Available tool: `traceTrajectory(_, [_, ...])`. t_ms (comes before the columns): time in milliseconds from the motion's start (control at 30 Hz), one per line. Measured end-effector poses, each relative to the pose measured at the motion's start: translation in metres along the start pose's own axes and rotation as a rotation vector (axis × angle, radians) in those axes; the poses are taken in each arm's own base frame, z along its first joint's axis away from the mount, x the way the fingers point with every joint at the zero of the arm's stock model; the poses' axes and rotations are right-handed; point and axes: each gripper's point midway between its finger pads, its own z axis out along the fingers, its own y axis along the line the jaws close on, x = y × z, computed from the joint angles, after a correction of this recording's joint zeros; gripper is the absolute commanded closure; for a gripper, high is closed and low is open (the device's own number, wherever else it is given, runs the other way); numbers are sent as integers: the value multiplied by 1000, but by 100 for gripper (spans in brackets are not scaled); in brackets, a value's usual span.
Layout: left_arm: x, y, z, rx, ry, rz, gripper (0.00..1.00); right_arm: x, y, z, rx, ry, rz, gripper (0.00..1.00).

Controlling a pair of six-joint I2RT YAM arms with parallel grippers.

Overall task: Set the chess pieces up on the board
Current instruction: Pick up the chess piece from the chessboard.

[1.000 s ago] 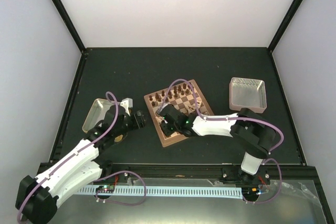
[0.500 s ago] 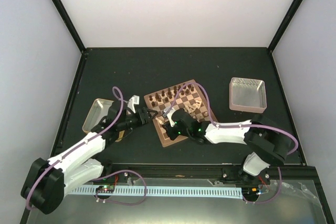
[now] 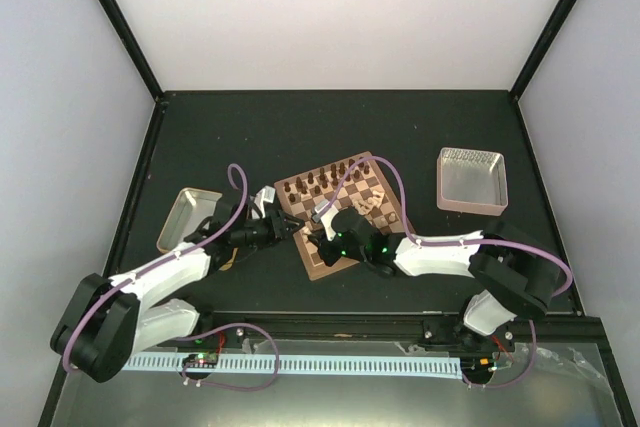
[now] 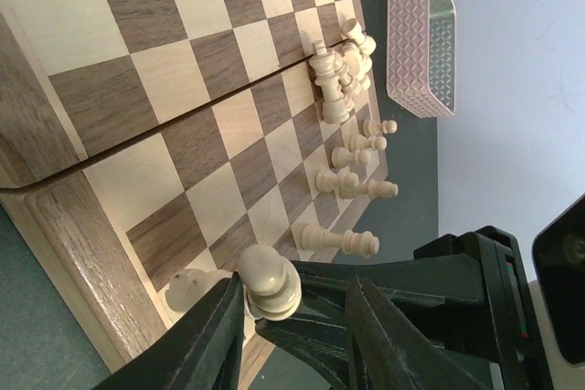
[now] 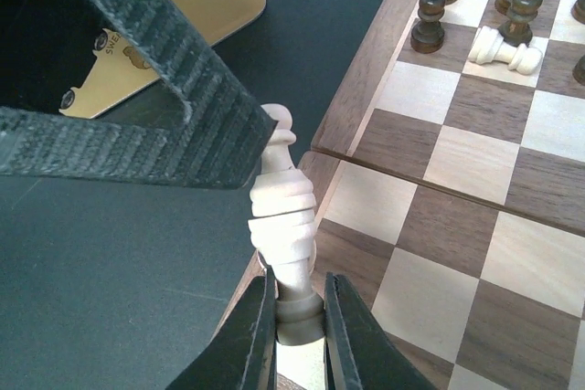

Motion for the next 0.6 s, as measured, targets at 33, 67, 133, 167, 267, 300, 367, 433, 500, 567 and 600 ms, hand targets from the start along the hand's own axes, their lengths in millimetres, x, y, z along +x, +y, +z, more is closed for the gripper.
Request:
traceTrajectory(33, [0,1,1,-3,2,-3,69,0,0,0,-1,0,1,98])
traceTrajectory(67, [0,2,1,-4,4,-3,69,0,0,0,-2,0,3,98])
traceTrajectory(133, [-1,4,3,-7,6,-2,69,0,0,0,-3,-3,3,98])
traceTrajectory(167, [-1,5,4,-11,8,-2,69,0,0,0,-3,-3,4,98])
traceTrajectory(267, [-2,6,6,-17,10,4,71,-2,0,0,-4,-9,4,99])
traceTrajectory(300, [-3,6,7,-19,10,7,73,-2,1,0,-4,-10,4,99])
traceTrajectory(367, [-4,6,8,-20,9,16,78,-1,0,0,-4,-9,4,99])
traceTrajectory(433, [-5,7,9,-23,11,20,85,0,0,-1,-4,-8,4,99])
traceTrajectory(500, [-8,6,10,-22,7,32,92,1,0,-2,-3,-7,4,99])
traceTrajectory(567, [-9,5,11,-21,7,42,98,1,0,-3,-4,-9,4,99])
traceTrajectory(600, [-10,4,11,-20,7,44,98,1,-1,-3,-2,-10,5,99])
